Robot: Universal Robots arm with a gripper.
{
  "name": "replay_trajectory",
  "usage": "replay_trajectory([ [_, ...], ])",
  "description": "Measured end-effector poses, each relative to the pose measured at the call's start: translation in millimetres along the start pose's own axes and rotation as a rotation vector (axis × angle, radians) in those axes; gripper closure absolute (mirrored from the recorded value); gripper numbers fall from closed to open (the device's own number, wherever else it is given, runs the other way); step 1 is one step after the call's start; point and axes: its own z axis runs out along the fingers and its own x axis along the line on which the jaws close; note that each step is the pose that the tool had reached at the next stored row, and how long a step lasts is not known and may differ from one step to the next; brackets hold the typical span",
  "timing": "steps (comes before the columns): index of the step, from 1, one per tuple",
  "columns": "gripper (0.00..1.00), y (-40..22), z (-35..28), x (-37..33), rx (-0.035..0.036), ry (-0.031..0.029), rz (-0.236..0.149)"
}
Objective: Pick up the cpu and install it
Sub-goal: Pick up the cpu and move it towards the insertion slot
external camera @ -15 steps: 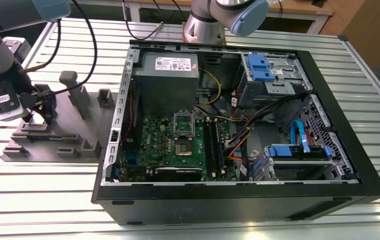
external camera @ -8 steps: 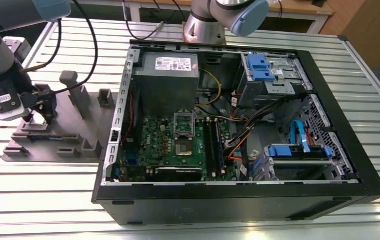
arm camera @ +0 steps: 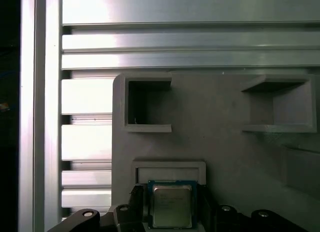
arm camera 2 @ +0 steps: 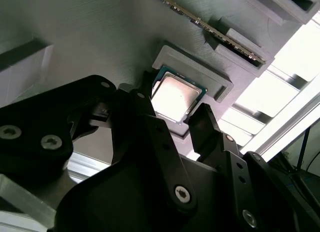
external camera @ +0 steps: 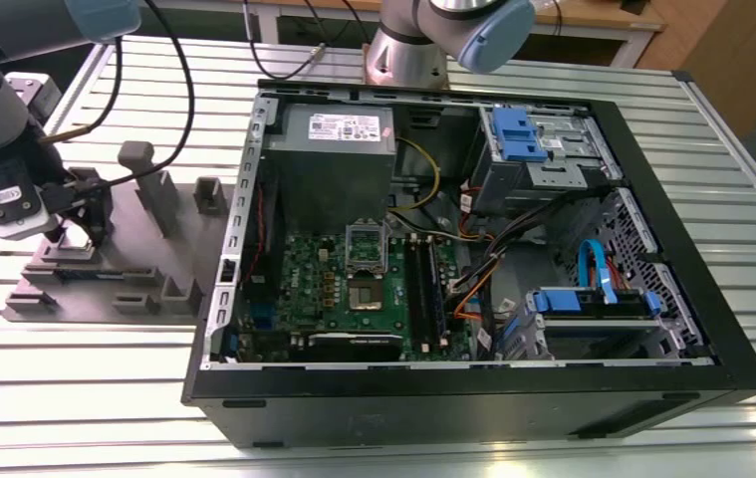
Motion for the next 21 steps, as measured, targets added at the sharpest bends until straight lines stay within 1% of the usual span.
replay_trajectory([
  [5, 0.45, 0.0, 0.0, 0.2, 0.0001, 0.0000, -0.001],
  [6, 0.53, 0.0, 0.0, 0.2, 0.0000, 0.0000, -0.002],
  [18, 0.53, 0.1, -0.1, 0.1, -0.0001, -0.0001, -0.002],
  [21, 0.53, 0.1, -1.2, 0.1, 0.0002, 0.0002, -0.002],
])
